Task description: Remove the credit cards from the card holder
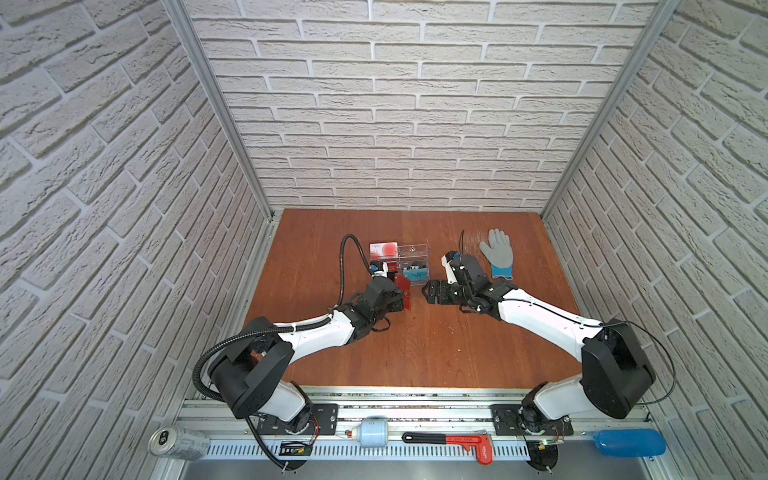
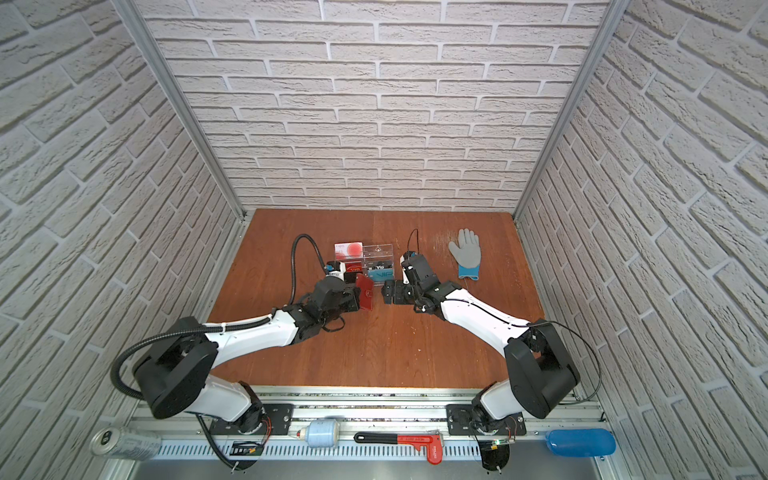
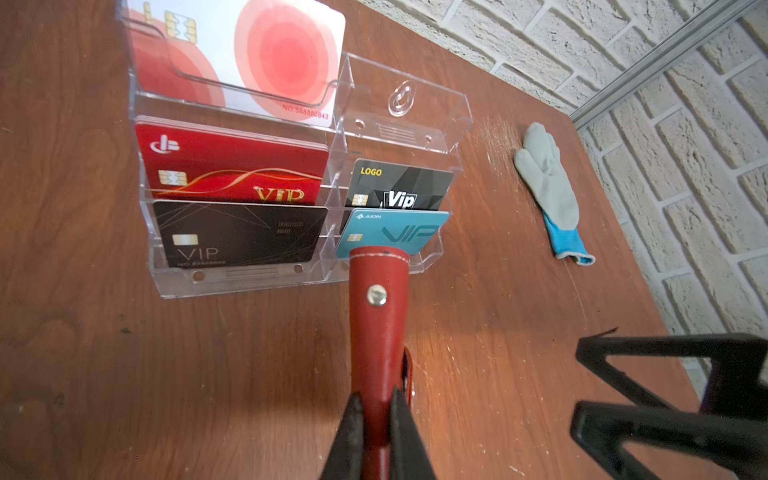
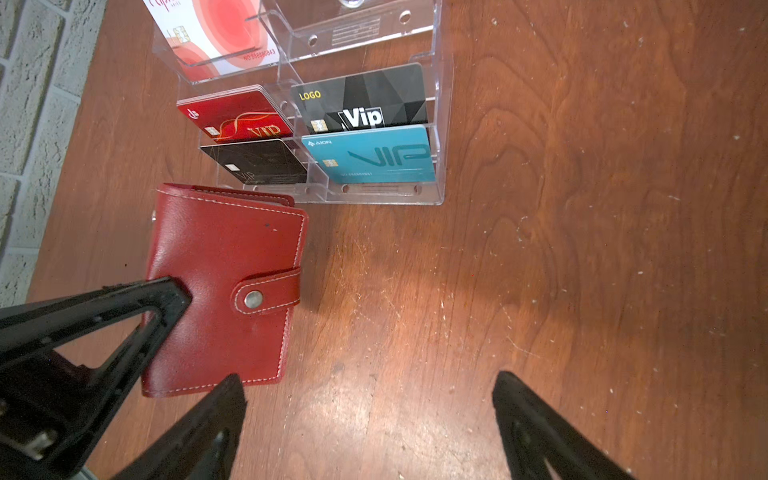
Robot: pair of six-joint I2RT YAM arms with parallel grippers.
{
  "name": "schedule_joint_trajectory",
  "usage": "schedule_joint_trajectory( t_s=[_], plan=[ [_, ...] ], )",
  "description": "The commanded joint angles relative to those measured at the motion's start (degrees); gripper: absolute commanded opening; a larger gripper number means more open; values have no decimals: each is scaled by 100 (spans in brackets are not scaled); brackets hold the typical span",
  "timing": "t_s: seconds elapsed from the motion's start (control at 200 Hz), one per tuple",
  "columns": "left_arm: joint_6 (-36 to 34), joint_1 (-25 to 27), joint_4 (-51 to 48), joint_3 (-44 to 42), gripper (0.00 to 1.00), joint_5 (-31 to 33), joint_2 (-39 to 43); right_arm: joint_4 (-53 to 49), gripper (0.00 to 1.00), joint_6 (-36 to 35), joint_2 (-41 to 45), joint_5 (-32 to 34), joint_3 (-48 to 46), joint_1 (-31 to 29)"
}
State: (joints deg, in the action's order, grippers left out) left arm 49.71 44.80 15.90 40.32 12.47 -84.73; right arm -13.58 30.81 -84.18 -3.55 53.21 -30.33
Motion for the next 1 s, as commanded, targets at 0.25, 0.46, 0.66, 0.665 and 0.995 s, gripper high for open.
schedule_joint_trajectory(
  t_s=[0.25,0.46,0.66,0.665,0.995],
  plan=[
    [255,60,918,-306,0,250,45,926,74,13,-343,-566,-35,-121],
    [423,187,1053,-244,0,85,-135,976,68,65,-683,-653,113,-184],
    [514,238,1044,-164,0,21,-296,1040,67,127,-800,-726,147,-234],
    [522,239,1050,-164,0,20,-302,1041,67,132,-805,-726,151,-231],
    [611,323,1125,-80,0,-60,-485,1007,61,180,-1198,-737,352,-290]
  ],
)
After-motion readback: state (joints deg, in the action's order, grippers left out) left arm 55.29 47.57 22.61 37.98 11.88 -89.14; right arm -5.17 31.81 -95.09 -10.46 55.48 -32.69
